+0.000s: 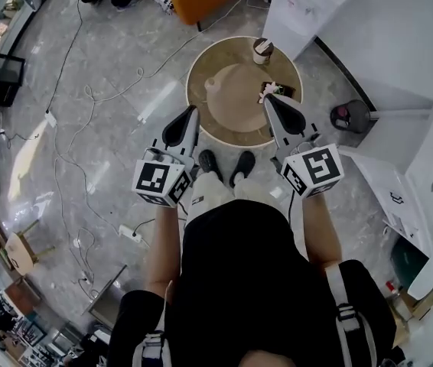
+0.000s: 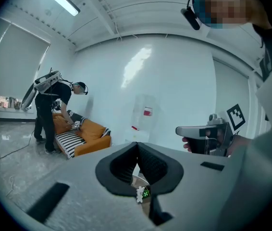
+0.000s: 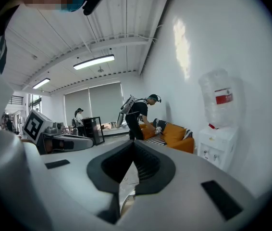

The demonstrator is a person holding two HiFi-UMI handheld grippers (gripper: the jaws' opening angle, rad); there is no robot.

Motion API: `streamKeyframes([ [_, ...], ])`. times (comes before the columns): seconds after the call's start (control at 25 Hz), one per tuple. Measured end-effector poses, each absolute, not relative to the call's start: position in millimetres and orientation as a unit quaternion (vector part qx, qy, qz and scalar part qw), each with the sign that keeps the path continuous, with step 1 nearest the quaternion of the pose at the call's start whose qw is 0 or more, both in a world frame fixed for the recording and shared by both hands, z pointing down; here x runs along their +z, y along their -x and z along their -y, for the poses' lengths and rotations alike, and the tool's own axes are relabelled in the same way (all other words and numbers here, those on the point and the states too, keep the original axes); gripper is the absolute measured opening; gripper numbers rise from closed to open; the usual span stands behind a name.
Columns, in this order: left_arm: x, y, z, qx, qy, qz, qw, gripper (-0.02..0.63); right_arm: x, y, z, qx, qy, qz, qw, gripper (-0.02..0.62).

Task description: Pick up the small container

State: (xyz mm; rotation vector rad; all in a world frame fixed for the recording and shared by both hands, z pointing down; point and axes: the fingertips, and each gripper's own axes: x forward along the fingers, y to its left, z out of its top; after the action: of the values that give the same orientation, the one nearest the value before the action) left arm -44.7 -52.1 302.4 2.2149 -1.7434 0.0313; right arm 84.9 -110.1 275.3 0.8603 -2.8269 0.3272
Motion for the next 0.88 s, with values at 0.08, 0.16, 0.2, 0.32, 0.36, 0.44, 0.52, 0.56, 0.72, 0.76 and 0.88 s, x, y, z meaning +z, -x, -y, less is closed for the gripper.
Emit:
streamKeyframes([
  [0.08,307.6,47.0,54.3,0.014,-0.775,0.61,0.163,0.018,283.1,-80.9,112.9,0.118,-0.285,0.947,0.088,0.003],
  [0.16,313.5,48.9,56.4,0.011,-0.776,0.607,0.168,0.018,291.2,-76.8,114.2,0.124,-0.285,0.946,0.09,0.003],
  [0.2,317.0,50.1,58.1,0.01,-0.777,0.606,0.171,0.018,295.4,-74.6,115.0,0.126,-0.286,0.945,0.092,0.003],
  [0.32,328.0,55.4,65.9,0.015,-0.782,0.599,0.173,0.018,306.3,-65.3,116.8,0.132,-0.291,0.942,0.101,0.003],
  [0.36,331.7,57.8,69.0,0.018,-0.785,0.595,0.172,0.018,309.5,-61.7,117.4,0.135,-0.294,0.941,0.104,0.003],
  [0.44,340.9,62.8,74.8,0.027,-0.792,0.586,0.17,0.018,315.8,-54.2,118.0,0.139,-0.298,0.938,0.112,0.003],
  [0.52,353.6,68.0,80.1,0.038,-0.8,0.574,0.168,0.018,322.9,-46.2,118.3,0.139,-0.3,0.936,0.121,0.003],
  [0.56,360.9,71.2,83.0,0.042,-0.804,0.568,0.168,0.018,326.9,-41.7,119.2,0.139,-0.302,0.935,0.126,0.003],
  [0.72,394.6,85.7,97.8,0.059,-0.817,0.548,0.171,0.018,345.7,-23.5,127.4,0.135,-0.311,0.931,0.135,0.003],
  [0.76,403.9,88.2,101.6,0.062,-0.82,0.542,0.172,0.02,351.2,-20.2,130.0,0.136,-0.315,0.929,0.138,0.003],
  [0.88,434.7,95.0,113.0,0.072,-0.827,0.526,0.183,0.02,371.1,-11.2,137.1,0.142,-0.329,0.921,0.152,0.003],
])
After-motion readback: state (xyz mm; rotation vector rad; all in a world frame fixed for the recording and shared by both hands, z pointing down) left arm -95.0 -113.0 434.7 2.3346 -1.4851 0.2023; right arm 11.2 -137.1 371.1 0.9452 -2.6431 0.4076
